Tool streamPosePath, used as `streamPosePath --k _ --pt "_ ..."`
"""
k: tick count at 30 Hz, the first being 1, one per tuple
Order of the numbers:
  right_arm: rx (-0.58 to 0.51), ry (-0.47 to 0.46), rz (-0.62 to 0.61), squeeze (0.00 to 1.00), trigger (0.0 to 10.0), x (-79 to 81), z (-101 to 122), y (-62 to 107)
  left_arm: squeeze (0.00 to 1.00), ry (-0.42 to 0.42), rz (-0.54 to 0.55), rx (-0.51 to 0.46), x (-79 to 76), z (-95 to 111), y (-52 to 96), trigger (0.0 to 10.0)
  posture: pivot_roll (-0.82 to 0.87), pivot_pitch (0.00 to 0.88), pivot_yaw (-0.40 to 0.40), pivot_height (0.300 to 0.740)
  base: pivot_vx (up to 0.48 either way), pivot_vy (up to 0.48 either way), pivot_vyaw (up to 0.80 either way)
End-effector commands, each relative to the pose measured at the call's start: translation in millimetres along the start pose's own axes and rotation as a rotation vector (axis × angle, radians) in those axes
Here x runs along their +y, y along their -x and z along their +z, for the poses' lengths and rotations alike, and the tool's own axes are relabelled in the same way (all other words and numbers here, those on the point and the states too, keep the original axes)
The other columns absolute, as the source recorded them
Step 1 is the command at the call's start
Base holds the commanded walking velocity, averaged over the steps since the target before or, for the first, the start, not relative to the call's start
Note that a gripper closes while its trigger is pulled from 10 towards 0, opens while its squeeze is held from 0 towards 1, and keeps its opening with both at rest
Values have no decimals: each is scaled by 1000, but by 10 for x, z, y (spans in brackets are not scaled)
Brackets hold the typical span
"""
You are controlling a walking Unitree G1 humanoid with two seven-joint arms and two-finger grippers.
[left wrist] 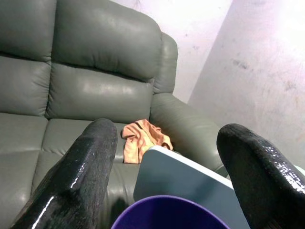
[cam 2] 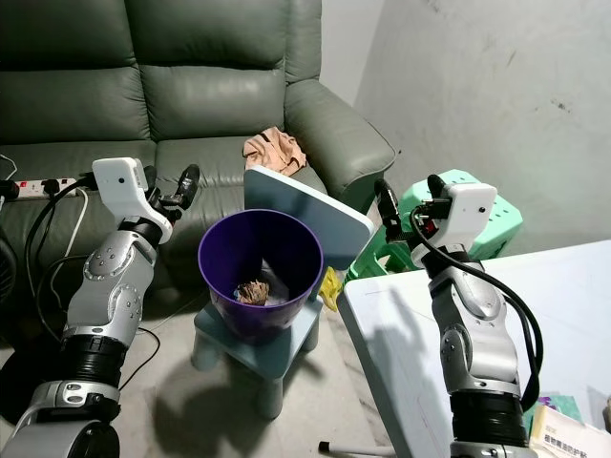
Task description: Picking trash to rubbish bin
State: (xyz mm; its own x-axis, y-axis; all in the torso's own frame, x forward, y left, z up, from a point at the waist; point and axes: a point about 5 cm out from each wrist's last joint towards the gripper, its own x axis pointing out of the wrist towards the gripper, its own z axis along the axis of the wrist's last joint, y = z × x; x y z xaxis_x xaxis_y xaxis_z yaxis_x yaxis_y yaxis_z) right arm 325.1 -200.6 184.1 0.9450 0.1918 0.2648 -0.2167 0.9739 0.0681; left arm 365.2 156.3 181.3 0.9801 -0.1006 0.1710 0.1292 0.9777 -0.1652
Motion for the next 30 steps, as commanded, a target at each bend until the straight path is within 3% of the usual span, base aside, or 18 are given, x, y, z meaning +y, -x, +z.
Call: streamPosePath --k 1,16,23,30 --pt "-6 14 -31 0 10000 -63 -6 27 0 -1 -10 2 -64 -34 -12 10000 46 5 -143 740 0 0 0" --pt "47 44 -104 0 10000 -68 -236 42 0 19 17 64 -36 -264 17 10000 34 0 -120 740 0 0 0" --pt "83 117 -101 0 10000 -37 -296 12 0 23 26 69 -20 -301 11 10000 25 0 -118 740 0 0 0" --pt "99 116 -108 0 10000 -21 -338 5 0 20 28 62 -14 -306 4 10000 25 0 -118 740 0 0 -316"
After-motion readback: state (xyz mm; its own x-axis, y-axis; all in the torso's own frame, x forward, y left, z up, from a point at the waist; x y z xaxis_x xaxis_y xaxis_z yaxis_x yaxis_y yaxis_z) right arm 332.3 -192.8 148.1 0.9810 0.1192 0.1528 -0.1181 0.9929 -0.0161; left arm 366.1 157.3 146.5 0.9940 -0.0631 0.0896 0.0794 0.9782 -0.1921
